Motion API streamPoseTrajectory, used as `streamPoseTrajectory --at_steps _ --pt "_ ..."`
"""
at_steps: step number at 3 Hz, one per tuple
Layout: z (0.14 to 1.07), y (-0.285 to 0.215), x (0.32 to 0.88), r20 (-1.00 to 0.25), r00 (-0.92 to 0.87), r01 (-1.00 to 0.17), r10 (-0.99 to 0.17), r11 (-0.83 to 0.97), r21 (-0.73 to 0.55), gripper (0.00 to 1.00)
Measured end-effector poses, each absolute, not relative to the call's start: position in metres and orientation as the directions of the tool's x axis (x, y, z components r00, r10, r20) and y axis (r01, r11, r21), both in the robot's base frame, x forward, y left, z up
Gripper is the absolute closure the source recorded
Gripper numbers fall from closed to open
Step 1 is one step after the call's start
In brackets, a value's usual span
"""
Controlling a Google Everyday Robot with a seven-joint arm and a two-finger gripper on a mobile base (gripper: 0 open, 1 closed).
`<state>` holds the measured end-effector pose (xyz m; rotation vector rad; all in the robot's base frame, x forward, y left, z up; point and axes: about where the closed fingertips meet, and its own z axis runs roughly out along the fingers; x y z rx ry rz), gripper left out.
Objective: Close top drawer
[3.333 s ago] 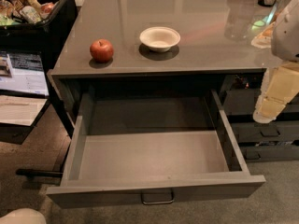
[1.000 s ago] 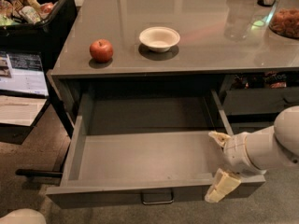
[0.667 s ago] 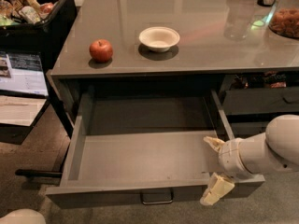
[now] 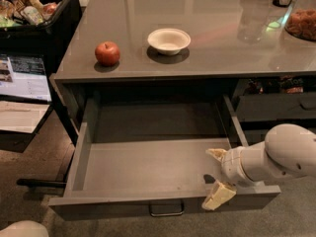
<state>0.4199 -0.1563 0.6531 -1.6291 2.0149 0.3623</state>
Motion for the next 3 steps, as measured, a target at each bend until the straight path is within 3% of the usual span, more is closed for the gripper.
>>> streamPoseTrajectory --at_steps 2,3 --pt "0.663 -0.155 0.45 -0.534 -0.143 -0.949 -0.833 0.268 -0.163 0.55" --pt "0.668 -0.149 0.466 -0.528 -0.126 -0.947 -0.839 0.261 -0.187 0.61"
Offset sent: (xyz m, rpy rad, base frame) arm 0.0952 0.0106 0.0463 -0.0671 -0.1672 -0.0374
